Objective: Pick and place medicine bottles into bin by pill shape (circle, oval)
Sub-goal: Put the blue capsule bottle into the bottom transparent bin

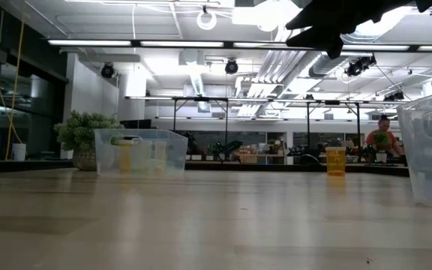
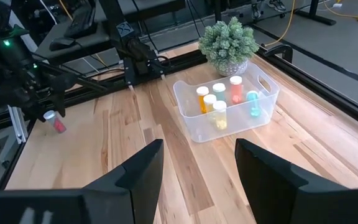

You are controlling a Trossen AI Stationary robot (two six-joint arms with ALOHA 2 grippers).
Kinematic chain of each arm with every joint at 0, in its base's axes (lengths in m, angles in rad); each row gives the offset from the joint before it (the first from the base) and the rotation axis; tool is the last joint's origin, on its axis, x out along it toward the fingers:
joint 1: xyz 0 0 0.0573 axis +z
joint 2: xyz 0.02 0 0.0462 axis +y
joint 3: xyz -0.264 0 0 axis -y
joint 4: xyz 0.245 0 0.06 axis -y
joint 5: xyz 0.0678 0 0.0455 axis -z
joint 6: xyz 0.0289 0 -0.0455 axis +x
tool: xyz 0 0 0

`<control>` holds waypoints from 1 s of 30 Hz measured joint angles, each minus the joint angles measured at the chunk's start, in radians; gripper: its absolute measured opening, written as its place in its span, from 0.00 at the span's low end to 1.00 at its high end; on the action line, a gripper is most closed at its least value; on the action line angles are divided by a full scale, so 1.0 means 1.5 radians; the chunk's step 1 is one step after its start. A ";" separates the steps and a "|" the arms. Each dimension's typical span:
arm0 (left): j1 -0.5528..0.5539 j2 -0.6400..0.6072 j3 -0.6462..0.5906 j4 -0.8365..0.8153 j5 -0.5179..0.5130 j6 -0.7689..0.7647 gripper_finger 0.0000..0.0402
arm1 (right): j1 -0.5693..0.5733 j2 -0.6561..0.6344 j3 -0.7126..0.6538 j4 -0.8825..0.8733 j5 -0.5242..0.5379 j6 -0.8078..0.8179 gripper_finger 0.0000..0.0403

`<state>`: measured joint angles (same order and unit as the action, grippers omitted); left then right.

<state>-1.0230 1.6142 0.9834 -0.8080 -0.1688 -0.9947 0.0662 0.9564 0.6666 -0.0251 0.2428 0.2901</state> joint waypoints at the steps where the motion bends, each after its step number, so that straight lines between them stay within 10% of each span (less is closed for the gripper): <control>1: 0.001 0.000 0.000 0.000 -0.001 0.000 0.59 | 0.000 0.000 0.000 -0.001 0.000 0.000 0.48; 30: 0.001 -0.012 0.000 -0.002 -0.001 0.007 0.37 | 0.000 0.000 0.000 -0.014 0.026 0.001 0.48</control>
<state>-1.0214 1.5963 0.9836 -0.8116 -0.1697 -0.9839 0.0662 0.9565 0.6666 -0.0460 0.2812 0.2909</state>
